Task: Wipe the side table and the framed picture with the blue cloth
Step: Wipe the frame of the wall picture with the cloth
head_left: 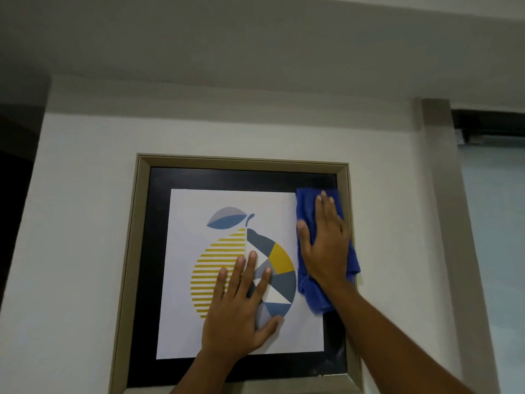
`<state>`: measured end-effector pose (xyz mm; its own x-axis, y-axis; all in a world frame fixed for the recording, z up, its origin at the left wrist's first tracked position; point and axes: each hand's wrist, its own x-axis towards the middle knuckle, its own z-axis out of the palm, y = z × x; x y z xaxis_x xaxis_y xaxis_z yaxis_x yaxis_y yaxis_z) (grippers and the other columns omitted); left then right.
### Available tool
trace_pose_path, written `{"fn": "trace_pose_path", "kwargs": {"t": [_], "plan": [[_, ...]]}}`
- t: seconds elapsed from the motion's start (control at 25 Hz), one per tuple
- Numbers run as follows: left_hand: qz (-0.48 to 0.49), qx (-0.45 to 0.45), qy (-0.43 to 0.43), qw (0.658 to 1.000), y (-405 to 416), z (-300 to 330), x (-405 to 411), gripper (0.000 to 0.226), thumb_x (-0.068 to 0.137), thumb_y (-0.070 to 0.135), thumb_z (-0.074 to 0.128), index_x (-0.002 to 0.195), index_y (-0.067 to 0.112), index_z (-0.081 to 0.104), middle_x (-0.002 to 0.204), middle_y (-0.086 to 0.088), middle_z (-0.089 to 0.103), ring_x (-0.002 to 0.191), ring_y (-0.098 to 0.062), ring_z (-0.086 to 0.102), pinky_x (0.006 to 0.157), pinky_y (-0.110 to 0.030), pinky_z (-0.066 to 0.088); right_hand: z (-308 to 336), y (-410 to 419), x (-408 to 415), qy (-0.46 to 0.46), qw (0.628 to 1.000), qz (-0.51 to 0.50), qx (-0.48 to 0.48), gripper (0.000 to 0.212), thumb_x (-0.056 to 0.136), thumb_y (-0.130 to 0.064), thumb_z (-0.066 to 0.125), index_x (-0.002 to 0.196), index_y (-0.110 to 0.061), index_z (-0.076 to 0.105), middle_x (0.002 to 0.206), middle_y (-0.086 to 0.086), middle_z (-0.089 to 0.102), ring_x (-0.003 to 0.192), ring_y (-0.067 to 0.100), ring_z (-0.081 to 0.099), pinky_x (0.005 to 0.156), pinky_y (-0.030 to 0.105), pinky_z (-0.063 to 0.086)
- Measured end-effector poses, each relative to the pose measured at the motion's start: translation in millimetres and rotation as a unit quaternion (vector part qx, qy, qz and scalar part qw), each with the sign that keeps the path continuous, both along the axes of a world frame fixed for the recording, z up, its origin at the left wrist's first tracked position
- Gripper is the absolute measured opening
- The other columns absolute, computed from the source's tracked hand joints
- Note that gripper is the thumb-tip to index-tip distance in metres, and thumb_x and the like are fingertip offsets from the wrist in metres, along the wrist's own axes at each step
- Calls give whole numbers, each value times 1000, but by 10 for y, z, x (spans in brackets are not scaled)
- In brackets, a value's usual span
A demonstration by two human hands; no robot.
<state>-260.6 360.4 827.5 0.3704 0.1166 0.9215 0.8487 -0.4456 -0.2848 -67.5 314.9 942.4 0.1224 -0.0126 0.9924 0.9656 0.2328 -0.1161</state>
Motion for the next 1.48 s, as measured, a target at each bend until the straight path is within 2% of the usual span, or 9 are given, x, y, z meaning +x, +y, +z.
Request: {"fn": "trace_pose_path", "kwargs": {"t": [0.12, 0.28, 0.48, 0.6, 0.76, 0.84, 1.0, 1.24, 1.48], "plan": [[-5, 11, 6, 1000, 21, -18, -15, 89, 89, 79, 39, 159, 24, 31, 170, -11, 20, 157, -33, 13, 124, -53, 11, -936, -13, -47, 28, 999, 17, -38, 69, 99, -52, 31, 154, -12, 21, 163, -1, 16, 148, 22, 21, 114, 39, 28], [6, 30, 5, 1000, 77, -50, -3, 90, 90, 77, 39, 161, 24, 25, 172, -12, 14, 158, -34, 11, 127, -53, 7, -1999, -54, -33, -20, 996, -18, -82, 75, 98, -61, 16, 156, -17, 0, 164, -8, -7, 149, 15, 8, 104, 35, 29], [11, 29, 12, 999, 0, -32, -55, 86, 93, 72, 37, 162, 22, 22, 171, -15, 13, 158, -34, 11, 125, -56, 14, -1702, -246, -40, 20, 989, 38, -141, 71, 98, -54, 25, 156, -13, 12, 163, -8, 0, 150, 14, 9, 117, 40, 25], [15, 22, 16, 1000, -4, -3, -27, 85, 93, 72, 36, 162, 23, 23, 172, -14, 13, 158, -34, 11, 126, -55, 12, -916, -173, -29, 13, 996, 36, -84, 65, 101, -45, 27, 155, -11, 17, 164, -1, 8, 151, 17, 10, 114, 33, 19], [14, 29, 6, 999, 55, -33, -40, 84, 93, 72, 36, 161, 24, 26, 171, -13, 15, 158, -33, 11, 126, -54, 11, 304, -50, 0, 24, 999, 2, -37, 61, 101, -41, 29, 154, -11, 24, 162, 6, 19, 150, 20, 15, 111, 38, 23], [8, 32, 2, 999, 64, -34, -28, 83, 93, 72, 36, 161, 24, 26, 171, -12, 15, 159, -33, 11, 126, -54, 12, 489, 13, 31, 17, 1000, -2, -16, 60, 101, -42, 31, 153, -10, 27, 161, 7, 22, 149, 21, 17, 112, 39, 23], [14, 50, -2, 999, 90, -51, -8, 83, 93, 70, 37, 161, 24, 26, 171, -13, 16, 158, -33, 12, 126, -55, 15, -86, 13, 23, 16, 999, 27, 10, 62, 100, -39, 36, 152, -7, 28, 161, 8, 25, 149, 22, 20, 117, 36, 22], [24, 51, 7, 998, 76, -49, -21, 84, 94, 71, 36, 162, 22, 23, 171, -15, 14, 158, -34, 11, 126, -56, 15, -1879, -75, -90, 44, 995, 0, -94, 72, 99, -54, 31, 155, -12, 15, 164, 1, 12, 150, 22, 14, 114, 49, 30], [21, 54, 4, 998, 85, -54, -42, 86, 92, 70, 41, 162, 23, 22, 171, -14, 14, 158, -34, 12, 125, -56, 17, -1388, -36, 30, -13, 996, -16, -88, 67, 100, -50, 29, 156, -16, 14, 164, 2, 10, 150, 20, 13, 111, 38, 26]]}}
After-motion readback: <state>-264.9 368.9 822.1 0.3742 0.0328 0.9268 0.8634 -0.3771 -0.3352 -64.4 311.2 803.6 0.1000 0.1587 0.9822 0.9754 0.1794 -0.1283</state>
